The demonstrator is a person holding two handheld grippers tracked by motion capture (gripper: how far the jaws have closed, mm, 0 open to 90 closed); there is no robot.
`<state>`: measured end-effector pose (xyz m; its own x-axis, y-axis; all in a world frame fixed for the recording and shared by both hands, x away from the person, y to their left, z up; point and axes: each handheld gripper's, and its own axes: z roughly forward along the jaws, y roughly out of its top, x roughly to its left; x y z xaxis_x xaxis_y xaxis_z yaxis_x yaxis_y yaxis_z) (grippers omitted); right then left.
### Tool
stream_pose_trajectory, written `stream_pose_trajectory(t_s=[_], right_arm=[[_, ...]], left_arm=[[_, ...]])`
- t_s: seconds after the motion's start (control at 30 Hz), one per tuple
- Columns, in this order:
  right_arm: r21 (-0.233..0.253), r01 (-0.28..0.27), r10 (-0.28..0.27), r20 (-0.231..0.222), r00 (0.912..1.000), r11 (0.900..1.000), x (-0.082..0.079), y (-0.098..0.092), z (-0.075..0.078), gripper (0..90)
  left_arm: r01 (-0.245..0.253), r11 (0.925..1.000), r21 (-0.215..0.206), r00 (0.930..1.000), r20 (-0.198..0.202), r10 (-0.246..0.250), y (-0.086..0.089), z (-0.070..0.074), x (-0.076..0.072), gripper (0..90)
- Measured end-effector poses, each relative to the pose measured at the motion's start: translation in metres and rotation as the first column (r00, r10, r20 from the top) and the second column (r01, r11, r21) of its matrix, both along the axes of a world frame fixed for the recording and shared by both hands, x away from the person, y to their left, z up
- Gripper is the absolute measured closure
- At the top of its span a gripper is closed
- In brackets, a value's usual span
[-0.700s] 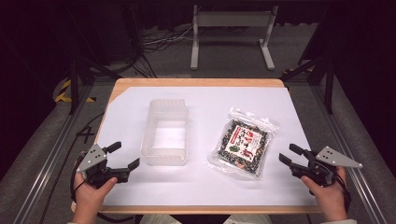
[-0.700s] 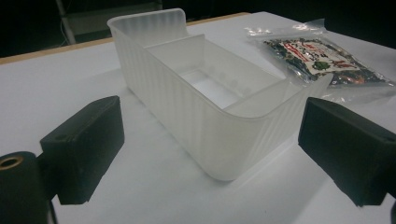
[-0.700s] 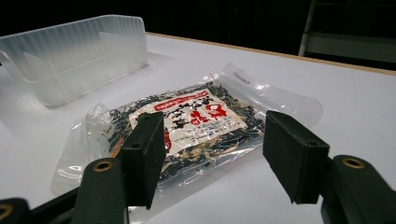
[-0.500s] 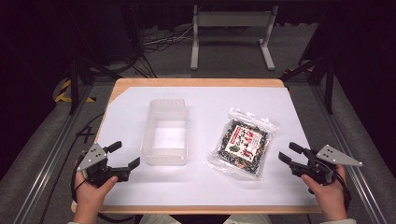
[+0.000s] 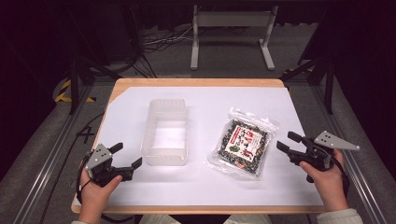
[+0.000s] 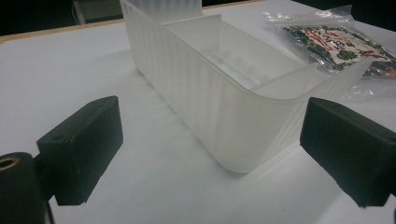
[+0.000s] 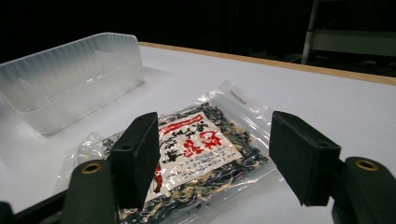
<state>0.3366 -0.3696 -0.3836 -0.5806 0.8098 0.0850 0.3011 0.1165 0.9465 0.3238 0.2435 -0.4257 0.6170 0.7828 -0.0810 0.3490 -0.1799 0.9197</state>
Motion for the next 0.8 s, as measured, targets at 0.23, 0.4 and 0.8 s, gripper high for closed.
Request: stream_pose_trajectory(t_s=[0.23, 0.4, 0.8], right_arm=[[-0.027, 0.008, -0.008, -0.021, 0.9998, 1.0, 0.023, 0.002, 0.006, 33.2], [-0.028, 0.014, -0.015, -0.031, 0.9994, 1.0, 0.035, 0.005, 0.008, 33.2], [-0.051, 0.04, -0.044, -0.076, 0.9961, 0.998, 0.068, 0.007, 0.011, 34.8]], left_arm=[[0.002, 1.0, -0.009, 1.0, -0.002, -0.002, 0.002, -0.002, -0.001, 7.2], [0.007, 1.0, -0.003, 1.0, -0.003, -0.007, 0.001, -0.003, -0.001, 7.2], [0.008, 1.0, 0.003, 0.9999, -0.014, -0.008, 0.001, -0.004, -0.001, 7.2]])
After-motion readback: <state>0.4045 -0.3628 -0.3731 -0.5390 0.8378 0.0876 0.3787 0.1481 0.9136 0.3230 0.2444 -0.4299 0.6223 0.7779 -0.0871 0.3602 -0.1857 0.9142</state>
